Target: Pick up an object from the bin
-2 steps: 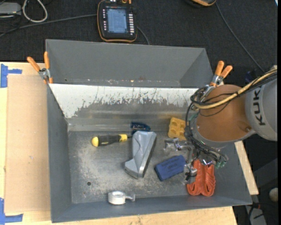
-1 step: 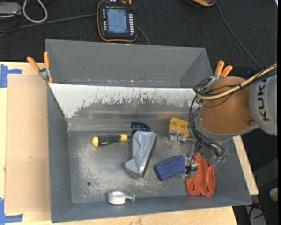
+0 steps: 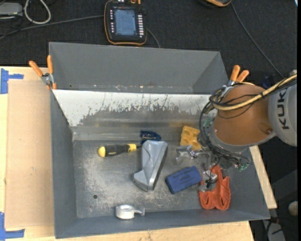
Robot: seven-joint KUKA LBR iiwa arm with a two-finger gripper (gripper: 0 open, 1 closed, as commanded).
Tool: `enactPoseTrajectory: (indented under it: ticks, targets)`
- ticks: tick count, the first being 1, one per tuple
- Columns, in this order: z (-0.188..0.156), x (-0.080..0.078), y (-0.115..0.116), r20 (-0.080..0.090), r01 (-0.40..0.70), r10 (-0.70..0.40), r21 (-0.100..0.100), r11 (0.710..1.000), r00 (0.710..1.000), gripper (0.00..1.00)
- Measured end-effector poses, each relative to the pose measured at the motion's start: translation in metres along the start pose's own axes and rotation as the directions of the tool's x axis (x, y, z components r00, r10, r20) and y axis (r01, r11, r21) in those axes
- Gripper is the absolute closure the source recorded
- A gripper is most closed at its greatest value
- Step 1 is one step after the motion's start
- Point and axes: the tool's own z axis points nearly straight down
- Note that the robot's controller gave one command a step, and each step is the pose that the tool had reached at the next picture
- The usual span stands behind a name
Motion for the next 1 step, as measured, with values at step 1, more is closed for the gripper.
enactPoseTrajectory:
  ticks: [1]
  targets:
    - [0.0468, -0.0074, 0.0113, 0.003, -0.147, 0.147, 0.001, 0.989, 0.989, 0.0]
